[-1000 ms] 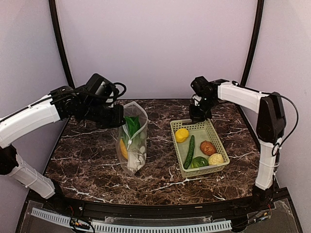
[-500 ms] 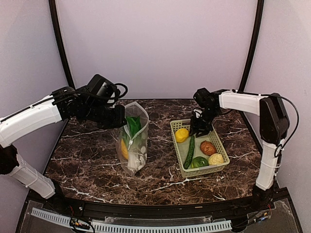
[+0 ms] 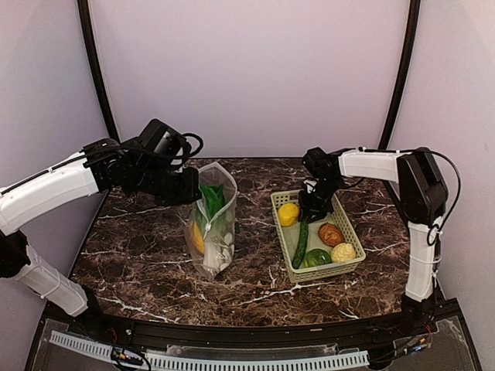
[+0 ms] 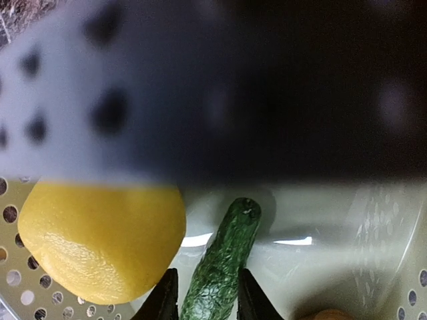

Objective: Place the food in the zip-top bag and seal the zipper
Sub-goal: Pick up the fake vegetable from the bin.

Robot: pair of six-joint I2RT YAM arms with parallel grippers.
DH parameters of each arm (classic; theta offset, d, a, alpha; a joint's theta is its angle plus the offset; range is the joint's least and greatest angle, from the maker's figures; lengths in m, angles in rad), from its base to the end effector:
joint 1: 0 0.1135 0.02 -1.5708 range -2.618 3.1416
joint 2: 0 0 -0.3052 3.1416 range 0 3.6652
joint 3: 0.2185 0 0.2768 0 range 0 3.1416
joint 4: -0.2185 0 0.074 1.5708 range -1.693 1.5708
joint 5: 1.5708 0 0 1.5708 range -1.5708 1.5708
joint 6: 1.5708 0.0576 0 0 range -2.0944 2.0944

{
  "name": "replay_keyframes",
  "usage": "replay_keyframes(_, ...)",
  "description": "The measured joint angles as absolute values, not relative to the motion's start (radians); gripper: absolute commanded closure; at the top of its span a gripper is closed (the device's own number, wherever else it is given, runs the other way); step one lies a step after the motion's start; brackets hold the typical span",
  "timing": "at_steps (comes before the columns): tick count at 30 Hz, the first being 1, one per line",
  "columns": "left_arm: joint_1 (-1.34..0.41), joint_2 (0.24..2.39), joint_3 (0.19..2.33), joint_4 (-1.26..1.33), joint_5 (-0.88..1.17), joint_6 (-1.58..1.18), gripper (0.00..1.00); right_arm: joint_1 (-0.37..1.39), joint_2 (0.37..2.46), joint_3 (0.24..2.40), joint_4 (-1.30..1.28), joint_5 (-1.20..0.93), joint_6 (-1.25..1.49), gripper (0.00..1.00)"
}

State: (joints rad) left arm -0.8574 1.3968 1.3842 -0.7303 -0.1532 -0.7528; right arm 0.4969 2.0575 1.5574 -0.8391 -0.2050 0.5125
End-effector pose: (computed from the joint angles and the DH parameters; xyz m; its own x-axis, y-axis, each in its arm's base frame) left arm 0.2256 -0.2472 0.3821 -0.7837 -0.1270 -0.6081 0.1891 0.8837 -0.4282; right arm 0.3975 0.2289 0.1794 -0.9947 0.0068 -0.1029 -0.0230 0.9582 0.2852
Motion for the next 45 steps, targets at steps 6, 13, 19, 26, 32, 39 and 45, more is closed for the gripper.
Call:
replay_keyframes(6,-0.857,1.391,1.369,-0.73,-0.159,-0.754,0.99,0.508,2.107,1.602,-0.834,-0.154,0.519,0.73)
replay_keyframes(13,-0.857,1.361,1.351,-0.731,-0.174,-0.759,0.99,0.541,2.101,1.576,-0.811,-0.071,0.537,0.74)
replay_keyframes(19,-0.857,1.332,1.335,-0.731,-0.182,-0.764,0.99,0.547,2.098,1.563,-0.792,-0.054,0.548,0.92)
replay_keyframes(26,-0.857,1.331,1.334,-0.728,-0.181,-0.764,0.99,0.546,2.1,1.591,-0.83,-0.051,0.555,1.0)
replay_keyframes(32,-0.857,1.369,1.341,-0.676,-0.152,-0.753,0.99,0.5,2.027,1.592,-0.894,-0.048,0.543,1.0)
replay_keyframes(39,-0.857,1.492,1.415,-0.609,-0.094,-0.715,0.99,0.416,1.806,1.66,-0.899,-0.048,0.484,1.0)
replay_keyframes(45,-0.857,1.544,1.473,-0.587,-0.047,-0.693,0.99,0.423,1.67,1.697,-0.76,-0.165,0.426,1.0)
